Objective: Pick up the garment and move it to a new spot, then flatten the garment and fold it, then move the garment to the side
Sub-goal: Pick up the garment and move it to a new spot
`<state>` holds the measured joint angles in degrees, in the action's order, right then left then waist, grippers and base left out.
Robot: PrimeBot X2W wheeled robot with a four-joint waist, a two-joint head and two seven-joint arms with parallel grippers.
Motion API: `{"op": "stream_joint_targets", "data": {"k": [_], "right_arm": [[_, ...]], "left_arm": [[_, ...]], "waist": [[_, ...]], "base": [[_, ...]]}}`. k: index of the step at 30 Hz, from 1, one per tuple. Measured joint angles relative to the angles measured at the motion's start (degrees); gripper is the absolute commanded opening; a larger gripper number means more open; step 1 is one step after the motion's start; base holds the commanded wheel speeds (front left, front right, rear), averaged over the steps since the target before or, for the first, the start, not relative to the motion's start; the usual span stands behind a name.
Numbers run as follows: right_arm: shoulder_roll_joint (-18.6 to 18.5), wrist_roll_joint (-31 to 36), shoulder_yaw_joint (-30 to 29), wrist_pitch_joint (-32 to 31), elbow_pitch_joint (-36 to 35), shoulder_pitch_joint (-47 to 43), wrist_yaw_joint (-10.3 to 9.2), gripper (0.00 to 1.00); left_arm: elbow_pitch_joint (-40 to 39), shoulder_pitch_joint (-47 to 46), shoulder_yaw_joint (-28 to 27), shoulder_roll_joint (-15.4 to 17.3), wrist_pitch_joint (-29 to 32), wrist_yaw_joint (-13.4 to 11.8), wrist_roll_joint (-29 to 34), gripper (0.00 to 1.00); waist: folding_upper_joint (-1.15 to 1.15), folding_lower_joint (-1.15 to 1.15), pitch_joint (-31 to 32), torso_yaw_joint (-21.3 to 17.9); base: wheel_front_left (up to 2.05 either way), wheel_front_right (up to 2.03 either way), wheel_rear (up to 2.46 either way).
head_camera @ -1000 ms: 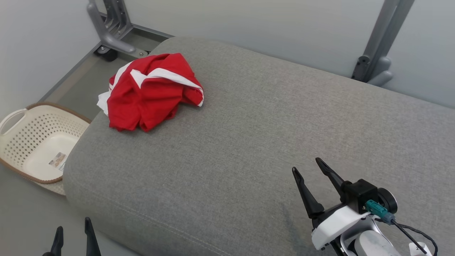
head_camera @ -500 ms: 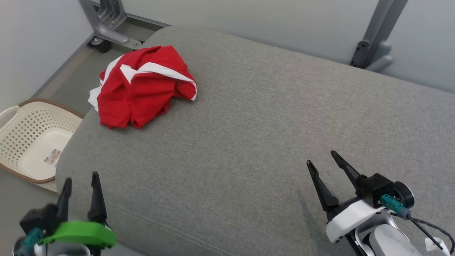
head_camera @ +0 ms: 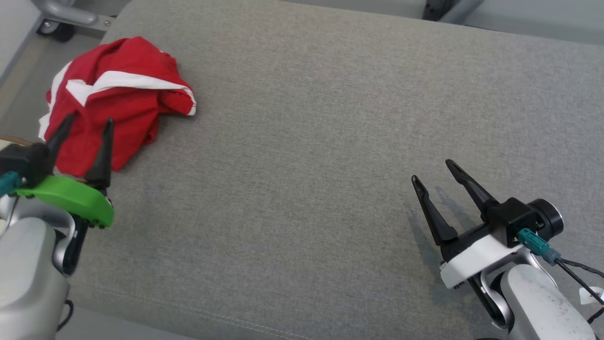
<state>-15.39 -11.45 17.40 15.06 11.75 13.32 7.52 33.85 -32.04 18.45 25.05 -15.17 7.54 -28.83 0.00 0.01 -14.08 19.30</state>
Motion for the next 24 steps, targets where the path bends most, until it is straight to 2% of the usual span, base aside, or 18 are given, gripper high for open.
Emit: {"op": "stream_joint_targets", "data": {"k": [5, 10, 19, 22, 23, 24], "right_arm": [[-0.4, 0.0, -0.09, 0.0, -1.09, 1.14, 0.0, 1.0], [-0.81, 0.14, -0.59, 0.0, -1.81, 1.61, 0.0, 1.0], [-1.09, 0.22, -1.54, 0.0, -2.07, 2.52, 0.0, 1.0], [-0.83, 0.12, -1.72, 0.0, -2.07, 2.58, 0.0, 1.0], [-0.29, 0.03, -1.82, 0.0, -1.99, 2.63, 0.0, 1.0], [-0.07, 0.02, -1.81, 0.0, -1.88, 2.63, 0.0, 1.0]], "left_arm": [[7.72, -7.39, 4.31, 3.45, 0.0, 0.01, -2.59, 1.0], [15.34, -12.41, 5.65, 4.46, -0.01, -0.05, -1.11, 1.0], [28.21, -19.24, 6.41, 4.2, 0.97, -5.08, 1.62, 1.0], [29.75, -20.1, 6.72, 4.13, 0.9, -5.56, 2.04, 1.0], [30.65, -20.56, 6.77, 3.88, 0.56, -5.59, 2.14, 0.37], [31.04, -20.7, 6.68, 3.65, 0.49, -5.6, 2.15, 0.0]], "waist": [[0.0, 0.0, -3.02, -3.08], [0.0, 0.0, -5.65, -5.9], [0.0, 0.0, -9.24, -9.71], [0.0, 0.0, -9.65, -10.34], [0.0, 0.0, -9.8, -10.89], [0.0, 0.0, -9.74, -11.11]], "base": [[0.0, 0.0, 0.0], [0.0, 0.0, 0.0], [0.0, 0.0, 0.0], [0.0, 0.0, 0.0], [0.0, 0.0, 0.0], [0.0, 0.0, 0.0]]}}
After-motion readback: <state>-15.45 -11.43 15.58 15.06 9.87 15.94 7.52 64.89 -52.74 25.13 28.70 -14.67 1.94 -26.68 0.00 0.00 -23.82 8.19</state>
